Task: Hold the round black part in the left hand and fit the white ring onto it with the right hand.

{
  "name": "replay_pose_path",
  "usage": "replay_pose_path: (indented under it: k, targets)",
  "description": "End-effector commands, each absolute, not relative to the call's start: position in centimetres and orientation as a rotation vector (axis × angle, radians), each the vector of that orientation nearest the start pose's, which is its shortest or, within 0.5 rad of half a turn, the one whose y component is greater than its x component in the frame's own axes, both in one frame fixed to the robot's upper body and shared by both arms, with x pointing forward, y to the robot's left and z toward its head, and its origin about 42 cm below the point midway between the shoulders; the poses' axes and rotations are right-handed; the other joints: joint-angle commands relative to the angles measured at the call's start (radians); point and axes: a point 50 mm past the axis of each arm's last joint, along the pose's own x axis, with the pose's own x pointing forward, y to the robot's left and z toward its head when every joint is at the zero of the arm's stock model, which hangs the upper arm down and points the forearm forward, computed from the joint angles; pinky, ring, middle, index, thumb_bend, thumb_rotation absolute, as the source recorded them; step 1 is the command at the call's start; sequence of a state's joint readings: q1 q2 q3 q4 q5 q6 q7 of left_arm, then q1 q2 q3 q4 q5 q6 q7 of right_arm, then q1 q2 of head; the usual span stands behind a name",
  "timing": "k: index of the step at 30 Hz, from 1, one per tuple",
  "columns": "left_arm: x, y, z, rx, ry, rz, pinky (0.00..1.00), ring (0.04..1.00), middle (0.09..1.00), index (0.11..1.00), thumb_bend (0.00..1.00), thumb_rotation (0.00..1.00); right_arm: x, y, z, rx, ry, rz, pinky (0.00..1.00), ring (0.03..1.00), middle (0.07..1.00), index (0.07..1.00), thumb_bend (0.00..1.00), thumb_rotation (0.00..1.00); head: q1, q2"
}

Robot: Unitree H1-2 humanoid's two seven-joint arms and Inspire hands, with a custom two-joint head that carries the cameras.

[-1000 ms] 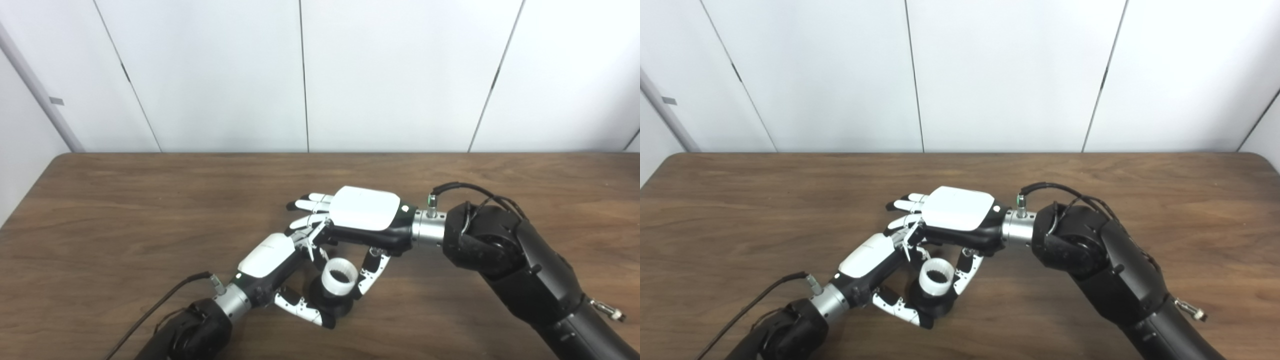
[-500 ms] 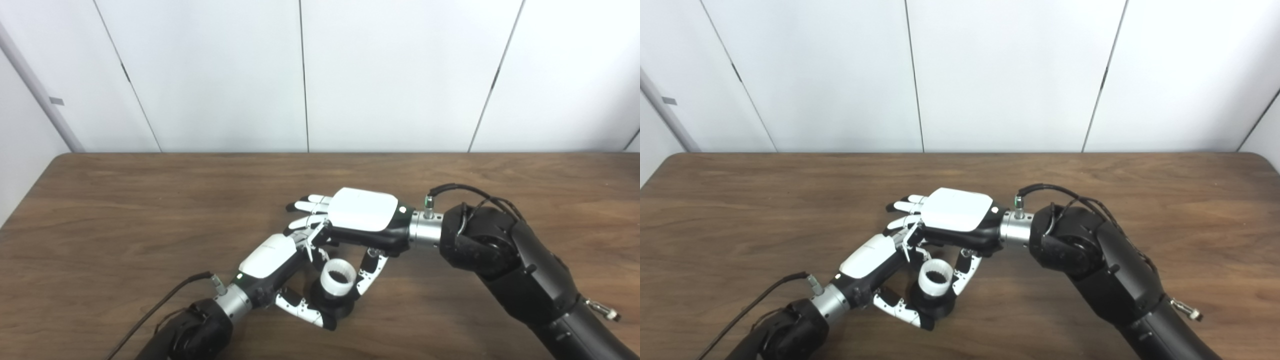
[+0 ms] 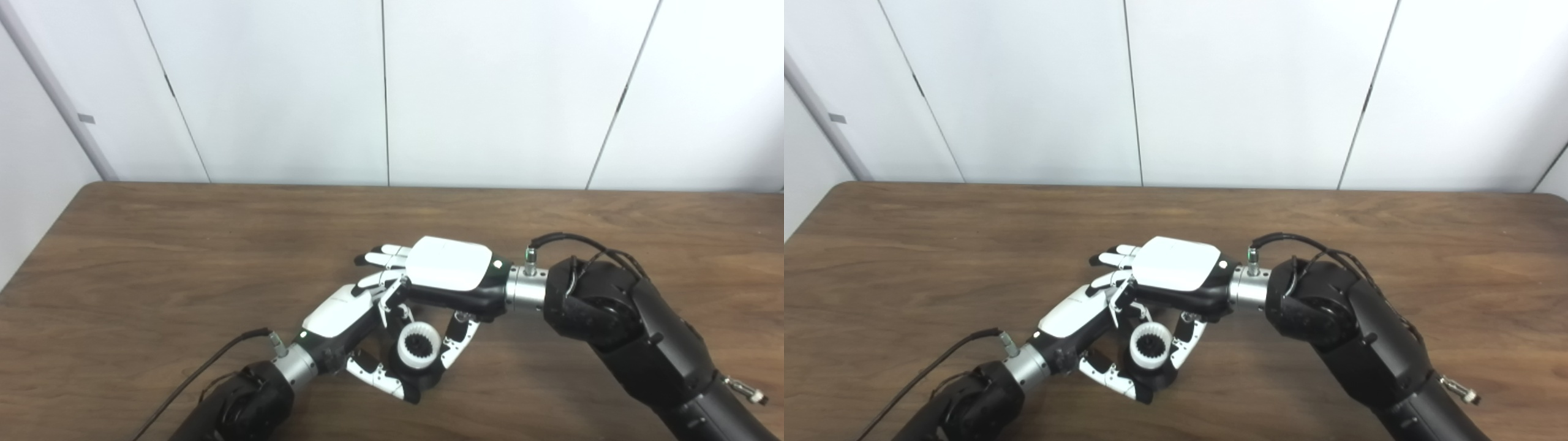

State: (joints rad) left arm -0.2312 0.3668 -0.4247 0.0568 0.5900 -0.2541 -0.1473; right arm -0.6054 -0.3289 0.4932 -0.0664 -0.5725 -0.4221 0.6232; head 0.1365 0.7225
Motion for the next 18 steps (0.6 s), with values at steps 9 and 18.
replay_pose_path:
  k: [9,18]
  targets:
    - [31.9,18.5,13.3,1.015,-0.398,-0.699,1.0,1.0,0.885,0.48,0.52,0.06,37.6,-11.2,27.4,-1.27,-0.867,1.075,1.0,1.0,0.886,0.481,0.53,0.14,0.002,0.006]
    - [31.7,18.5,13.3,1.003,-0.404,-0.702,1.0,1.0,0.878,0.48,0.52,0.06,38.7,-11.7,27.3,-1.275,-0.859,1.049,1.0,1.0,0.884,0.481,0.53,0.14,0.0,0.007]
